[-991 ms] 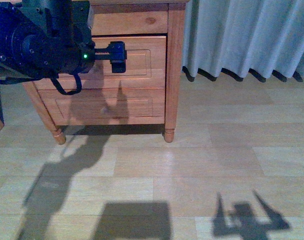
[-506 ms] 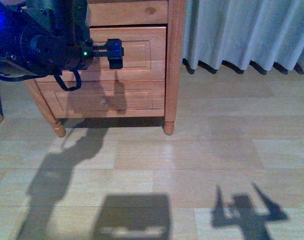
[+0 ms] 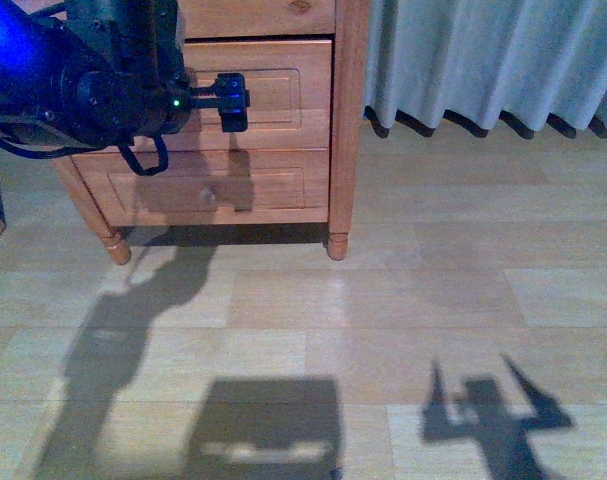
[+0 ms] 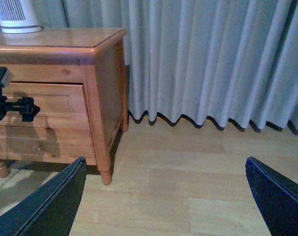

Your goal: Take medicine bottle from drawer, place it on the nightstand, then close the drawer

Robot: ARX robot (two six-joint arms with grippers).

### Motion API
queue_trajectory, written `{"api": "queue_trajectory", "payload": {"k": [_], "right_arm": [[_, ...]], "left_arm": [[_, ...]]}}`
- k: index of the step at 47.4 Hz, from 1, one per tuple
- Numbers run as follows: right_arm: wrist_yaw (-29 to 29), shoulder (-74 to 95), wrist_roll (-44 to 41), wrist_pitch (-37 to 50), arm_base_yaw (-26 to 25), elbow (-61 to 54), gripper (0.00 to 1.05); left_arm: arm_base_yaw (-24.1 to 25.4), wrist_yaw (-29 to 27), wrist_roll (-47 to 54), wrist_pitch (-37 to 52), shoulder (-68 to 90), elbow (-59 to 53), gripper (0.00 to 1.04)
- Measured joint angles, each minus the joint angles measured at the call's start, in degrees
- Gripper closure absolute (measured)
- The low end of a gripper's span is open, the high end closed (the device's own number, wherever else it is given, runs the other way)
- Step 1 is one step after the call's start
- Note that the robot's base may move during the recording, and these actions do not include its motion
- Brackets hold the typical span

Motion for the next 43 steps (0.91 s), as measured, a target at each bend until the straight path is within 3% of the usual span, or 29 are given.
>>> {"api": "queue_trajectory", "payload": {"k": [5, 8, 18, 27, 43], "right_arm": [[0.0, 0.0, 0.0, 0.0, 0.0, 0.0, 0.07], [0.0, 0.0, 0.0, 0.0, 0.0, 0.0, 0.07], [0.0, 0.0, 0.0, 0.0, 0.0, 0.0, 0.07], [0.0, 0.0, 0.0, 0.0, 0.0, 0.0, 0.07], [0.0, 0.0, 0.0, 0.0, 0.0, 0.0, 0.07]], "left_arm": [[0.1, -0.2, 0.0, -0.1, 1.0, 1.2, 0.07], [0.2, -0.3, 0.0, -0.2, 1.5, 1.7, 0.13], [0.6, -0.7, 0.1, -0.3, 2.1, 2.3, 0.52], [1.2, -0.6, 0.3, -0.3, 2.1, 2.3, 0.77], [1.4, -0.2, 0.8, 2.1, 1.7, 0.3, 0.82]]}}
